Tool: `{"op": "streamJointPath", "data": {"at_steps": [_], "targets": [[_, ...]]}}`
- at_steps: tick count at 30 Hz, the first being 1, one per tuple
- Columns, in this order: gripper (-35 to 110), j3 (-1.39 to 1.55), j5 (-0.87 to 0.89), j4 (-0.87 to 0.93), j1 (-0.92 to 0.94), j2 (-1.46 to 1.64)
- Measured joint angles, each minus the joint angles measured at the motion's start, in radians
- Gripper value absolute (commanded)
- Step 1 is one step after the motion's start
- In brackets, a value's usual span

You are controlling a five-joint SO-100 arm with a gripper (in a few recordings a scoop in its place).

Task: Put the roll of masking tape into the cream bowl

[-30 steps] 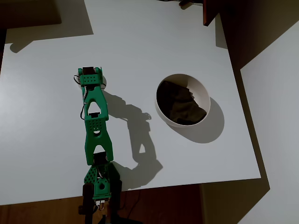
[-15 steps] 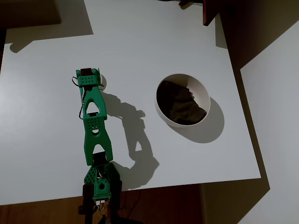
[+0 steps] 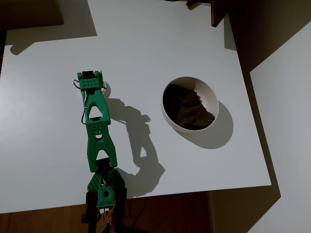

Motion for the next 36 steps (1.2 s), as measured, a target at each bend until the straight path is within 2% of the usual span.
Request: {"op": "streamJointPath", "data": {"at_steps": [5, 18, 25, 31, 36], "targets": [[-8, -0.097, 0.008, 0.067, 0.000, 0.094], [-8, -0.155, 0.014, 0.198, 0.031, 0.637], [-8, -0.155, -0.008, 0.190, 0.258, 0.788], [-8, -0.155, -0.035, 0.135, 0.549, 0.799], [-8, -0.155, -0.035, 0.097, 0.716, 0.799]]}}
